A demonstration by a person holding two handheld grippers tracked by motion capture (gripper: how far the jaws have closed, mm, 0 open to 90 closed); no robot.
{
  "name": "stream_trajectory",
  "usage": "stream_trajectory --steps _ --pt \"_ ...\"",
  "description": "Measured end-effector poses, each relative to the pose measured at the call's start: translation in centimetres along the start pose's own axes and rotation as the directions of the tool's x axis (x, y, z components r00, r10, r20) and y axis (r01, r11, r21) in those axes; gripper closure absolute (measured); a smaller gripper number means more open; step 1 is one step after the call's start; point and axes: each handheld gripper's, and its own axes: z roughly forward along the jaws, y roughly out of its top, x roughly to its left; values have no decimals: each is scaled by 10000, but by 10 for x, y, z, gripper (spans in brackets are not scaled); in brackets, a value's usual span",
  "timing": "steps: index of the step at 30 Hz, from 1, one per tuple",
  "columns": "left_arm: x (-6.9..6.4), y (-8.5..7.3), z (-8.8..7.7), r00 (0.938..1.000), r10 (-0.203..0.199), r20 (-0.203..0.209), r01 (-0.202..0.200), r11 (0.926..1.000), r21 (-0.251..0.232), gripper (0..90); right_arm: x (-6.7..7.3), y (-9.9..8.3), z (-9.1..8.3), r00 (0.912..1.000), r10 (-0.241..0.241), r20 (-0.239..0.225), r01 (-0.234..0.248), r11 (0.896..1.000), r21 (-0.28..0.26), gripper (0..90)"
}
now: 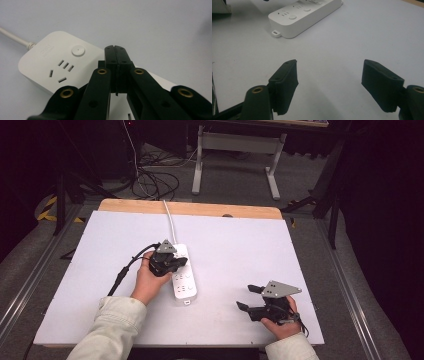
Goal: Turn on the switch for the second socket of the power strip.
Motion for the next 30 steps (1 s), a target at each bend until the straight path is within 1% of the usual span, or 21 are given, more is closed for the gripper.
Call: stream_trajectory --steps 1,2,3,6,7,14,18,20,22,24,26,27,28,29,30 --pt "0 0 1 9999 -72 73 71 10000 26 900 0 0 0 10000 2 -1 -2 10000 0 294" --pt "0 -1 2 10000 -3 0 3 10000 35 900 0 0 0 10000 2 -1 -2 10000 0 294" --pt "0 -1 3 9999 -79 82 79 10000 24 900 0 0 0 10000 6 -3 -6 10000 0 293" --pt "0 -1 4 10000 -14 -23 14 10000 44 900 0 0 0 10000 8 8 -8 10000 14 293" --pt "-1 -1 4 9999 -108 -9 108 9999 17 900 0 0 0 10000 1 4 -1 10000 16 292" --pt "-2 -1 4 9999 -108 -119 108 9999 30 900 0 0 0 10000 2 -1 -2 10000 -6 292" --pt "-2 -1 5 9990 -442 -61 442 9990 60 900 0 0 0 10000 -22 32 22 10000 38 292" --pt "-2 -1 5 9993 -341 -170 342 9994 79 900 0 0 0 10000 -38 45 38 10000 41 292" --pt "-3 -1 6 9991 -412 -127 413 9991 71 900 0 0 0 10000 -43 57 43 10000 44 291" --pt "-2 -1 5 9991 -370 -219 373 9992 108 900 0 0 1 10000 -39 56 39 10000 48 291" --pt "-3 -1 6 9988 -439 -211 441 9990 108 900 0 0 1 10000 -43 52 42 10000 52 291" --pt "-4 -1 6 9978 -622 -225 625 9979 140 900 1 0 1 10000 -56 76 56 10000 74 291" --pt "-4 -1 6 9978 -622 -225 625 9979 140 900 1 0 1 9999 -58 87 57 10000 75 292" --pt "-4 0 5 9966 -764 -297 771 9968 229 900 1 0 1 10000 -54 81 54 10000 66 291" --pt "-6 0 4 9947 -742 -713 766 9965 324 900 1 0 1 9999 -53 104 52 10000 79 292"
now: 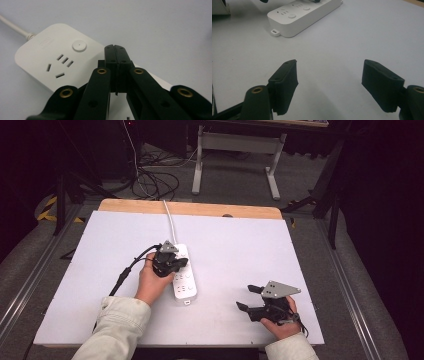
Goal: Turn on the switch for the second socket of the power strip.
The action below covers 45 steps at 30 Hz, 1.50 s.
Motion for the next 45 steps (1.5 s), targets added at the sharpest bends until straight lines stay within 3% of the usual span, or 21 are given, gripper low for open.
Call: stream_trajectory --steps 3,6,12,15,17,28,30,34,35,37,41,45 --pt "0 -1 0 10000 -12 -66 11 10000 -47 900 0 0 0 10000 19 15 -19 10000 16 292" --pt "4 -1 0 9991 -360 205 362 9993 -90 900 0 0 0 10000 9 -7 -9 10000 6 292" --pt "1 -1 2 9993 -237 283 243 9995 -202 900 0 0 1 10000 13 -3 -13 10000 20 292" --pt "-2 0 3 9999 -111 130 113 9998 -140 900 0 0 1 10000 12 -3 -12 10000 29 292" --pt "-1 0 3 9992 -289 263 291 9995 -91 900 0 0 1 10000 2 0 -2 10000 44 292" --pt "-6 1 3 9995 266 -183 -264 9996 134 900 0 0 1 10000 -20 -19 20 10000 74 292" --pt "-3 0 3 9995 302 77 -302 9995 40 900 0 0 1 10000 -30 -11 30 10000 73 292" --pt "-2 3 -7 9997 225 96 -223 9996 -180 900 -1 0 1 10000 47 -13 -46 10000 27 292" --pt "-4 6 -13 9992 327 250 -310 9972 -676 900 -1 0 1 10000 49 -10 -49 10000 27 292" --pt "-6 9 -21 9991 246 348 -211 9951 -971 900 -1 0 1 10000 26 -7 -26 10000 65 292" --pt "-5 11 -31 9991 110 405 -64 9937 -1117 900 0 0 1 10000 14 -10 -14 10000 27 292" --pt "-6 12 -40 9994 261 233 -235 9942 -1052 899 0 0 1 10000 21 -12 -21 10000 34 291"
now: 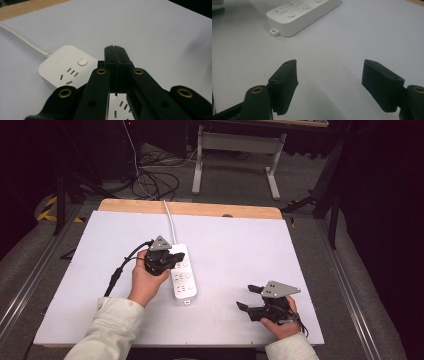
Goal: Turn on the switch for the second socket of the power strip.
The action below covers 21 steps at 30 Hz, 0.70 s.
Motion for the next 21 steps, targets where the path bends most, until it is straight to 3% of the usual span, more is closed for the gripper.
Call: stream_trajectory --steps 2,6,12,14,21 --pt "-3 1 -2 9999 -9 166 9 10000 -32 895 0 0 0 10000 -9 4 9 10000 7 292" --pt "-6 3 -6 9993 363 -25 -363 9993 -40 875 0 0 0 10000 44 -1 -44 10000 6 291" --pt "-8 4 -11 9997 239 86 -239 9997 -72 861 0 0 0 10000 10 0 -10 10000 25 292" --pt "-9 4 -11 9996 168 238 -164 9998 -144 813 0 0 0 10000 14 4 -14 10000 36 292" --pt "-16 5 -17 9990 407 171 -400 9984 -397 672 0 0 0 10000 2 9 -2 10000 52 291"
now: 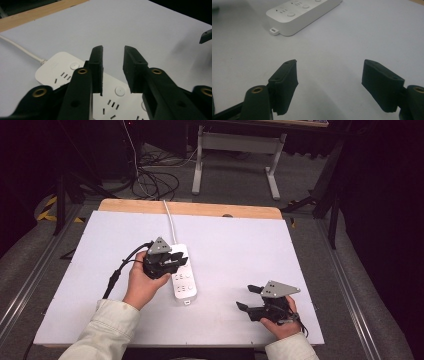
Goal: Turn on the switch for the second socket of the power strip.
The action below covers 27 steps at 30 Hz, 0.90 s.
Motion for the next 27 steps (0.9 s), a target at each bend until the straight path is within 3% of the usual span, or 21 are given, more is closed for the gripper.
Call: stream_trajectory --steps 5,9,15,17,22,27 --pt "-7 3 -13 9992 113 371 -101 9995 -315 503 1 0 -1 10000 -11 -14 11 10000 -46 291" --pt "-15 4 -25 9998 63 203 -62 10000 -70 410 1 0 0 10000 0 -30 0 10000 -45 291" --pt "-20 2 -45 9997 152 -194 -154 9999 -67 265 1 0 -1 10000 1 -23 -1 10000 -33 291" --pt "-21 0 -52 9986 253 -472 -259 9996 -123 252 1 0 0 10000 0 -26 0 10000 -34 291" --pt "-24 -5 -63 9994 283 -212 -285 9996 -92 210 2 0 0 10000 -23 -38 23 10000 -1 291" --pt "-20 -15 -76 9991 358 -247 -363 9992 -195 172 1 0 0 10000 -11 -44 11 10000 -17 291"
